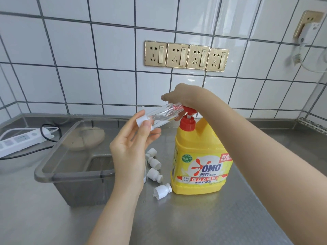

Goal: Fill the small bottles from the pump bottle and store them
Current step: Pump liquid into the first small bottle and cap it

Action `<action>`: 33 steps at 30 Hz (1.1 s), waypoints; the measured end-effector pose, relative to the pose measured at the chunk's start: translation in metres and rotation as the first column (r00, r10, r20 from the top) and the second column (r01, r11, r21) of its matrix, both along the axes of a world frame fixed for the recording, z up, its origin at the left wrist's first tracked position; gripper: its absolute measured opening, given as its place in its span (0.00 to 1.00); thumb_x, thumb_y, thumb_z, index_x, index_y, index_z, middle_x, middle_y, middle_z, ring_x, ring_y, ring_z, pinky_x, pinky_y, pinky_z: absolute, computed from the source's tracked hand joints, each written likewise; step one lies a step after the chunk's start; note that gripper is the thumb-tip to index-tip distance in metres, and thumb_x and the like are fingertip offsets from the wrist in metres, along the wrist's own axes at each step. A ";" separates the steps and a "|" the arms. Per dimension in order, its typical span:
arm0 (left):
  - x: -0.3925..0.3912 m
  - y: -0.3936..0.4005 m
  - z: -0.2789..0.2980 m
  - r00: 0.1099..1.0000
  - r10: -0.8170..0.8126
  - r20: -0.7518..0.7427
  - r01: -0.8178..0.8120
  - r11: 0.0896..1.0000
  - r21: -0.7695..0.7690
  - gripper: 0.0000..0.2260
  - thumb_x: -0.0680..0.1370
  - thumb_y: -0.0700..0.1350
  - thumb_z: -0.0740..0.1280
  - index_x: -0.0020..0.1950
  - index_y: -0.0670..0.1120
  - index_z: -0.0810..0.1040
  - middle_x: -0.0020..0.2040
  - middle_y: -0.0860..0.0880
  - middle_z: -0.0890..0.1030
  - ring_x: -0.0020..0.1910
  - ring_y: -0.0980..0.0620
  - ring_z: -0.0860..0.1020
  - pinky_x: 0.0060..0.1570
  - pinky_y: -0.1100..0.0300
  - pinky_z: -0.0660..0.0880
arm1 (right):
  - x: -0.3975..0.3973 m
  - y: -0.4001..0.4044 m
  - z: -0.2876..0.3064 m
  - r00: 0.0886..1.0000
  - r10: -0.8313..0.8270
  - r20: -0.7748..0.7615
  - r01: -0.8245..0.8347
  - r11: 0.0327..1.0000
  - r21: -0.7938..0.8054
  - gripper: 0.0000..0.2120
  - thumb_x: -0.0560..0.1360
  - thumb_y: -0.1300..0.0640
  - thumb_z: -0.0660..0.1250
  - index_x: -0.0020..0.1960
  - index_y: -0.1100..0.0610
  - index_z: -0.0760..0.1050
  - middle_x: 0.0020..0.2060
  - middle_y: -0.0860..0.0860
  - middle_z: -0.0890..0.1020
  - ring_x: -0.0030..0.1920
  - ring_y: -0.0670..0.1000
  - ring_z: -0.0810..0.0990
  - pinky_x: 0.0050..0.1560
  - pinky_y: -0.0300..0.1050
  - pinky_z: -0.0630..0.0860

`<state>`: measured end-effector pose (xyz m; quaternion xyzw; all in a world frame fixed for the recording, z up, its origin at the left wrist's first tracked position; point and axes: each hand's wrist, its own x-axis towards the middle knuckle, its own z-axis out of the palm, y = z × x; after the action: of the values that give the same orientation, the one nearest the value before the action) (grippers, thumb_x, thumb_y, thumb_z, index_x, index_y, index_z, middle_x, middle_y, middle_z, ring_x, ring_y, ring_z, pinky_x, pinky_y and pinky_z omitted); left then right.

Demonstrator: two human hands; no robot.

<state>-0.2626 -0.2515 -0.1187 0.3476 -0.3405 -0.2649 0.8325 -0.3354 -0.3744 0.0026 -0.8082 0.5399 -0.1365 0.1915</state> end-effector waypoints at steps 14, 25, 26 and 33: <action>0.002 -0.004 -0.003 1.000 0.012 0.022 -0.012 1.000 0.005 0.13 0.81 0.39 0.63 0.63 0.48 0.78 0.36 0.55 0.83 0.34 0.53 0.77 0.44 0.61 0.78 | 0.000 -0.003 -0.002 1.000 -0.018 -0.013 0.016 0.989 -0.144 0.15 0.77 0.54 0.61 0.34 0.57 0.64 0.28 0.51 0.69 0.25 0.51 0.67 0.28 0.38 0.62; 0.001 0.002 0.001 0.993 0.007 0.116 0.003 0.996 -0.085 0.17 0.80 0.39 0.65 0.65 0.55 0.76 0.43 0.54 0.82 0.44 0.51 0.82 0.51 0.58 0.79 | 0.000 -0.001 0.013 0.999 0.040 -0.010 -0.041 0.983 -0.178 0.09 0.74 0.58 0.61 0.46 0.61 0.78 0.33 0.56 0.78 0.25 0.52 0.73 0.25 0.35 0.65; 0.002 0.002 0.001 0.994 0.013 0.106 -0.004 0.997 -0.083 0.17 0.80 0.37 0.65 0.64 0.54 0.76 0.45 0.53 0.82 0.45 0.50 0.83 0.51 0.58 0.79 | 0.000 -0.001 0.013 0.999 0.039 -0.020 -0.042 0.983 -0.177 0.09 0.75 0.58 0.61 0.46 0.61 0.77 0.32 0.56 0.77 0.25 0.52 0.73 0.25 0.35 0.65; 0.002 0.003 0.003 0.998 0.034 0.052 -0.032 0.998 -0.047 0.11 0.77 0.34 0.67 0.55 0.48 0.81 0.46 0.48 0.85 0.42 0.50 0.83 0.49 0.57 0.79 | -0.002 -0.004 0.008 1.000 -0.005 0.002 0.006 0.990 -0.143 0.13 0.76 0.57 0.61 0.35 0.59 0.65 0.28 0.52 0.70 0.21 0.50 0.68 0.22 0.34 0.62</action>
<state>-0.2604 -0.2488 -0.1158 0.3406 -0.3626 -0.2338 0.8354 -0.3374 -0.3785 0.0102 -0.8183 0.5309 -0.1758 0.1331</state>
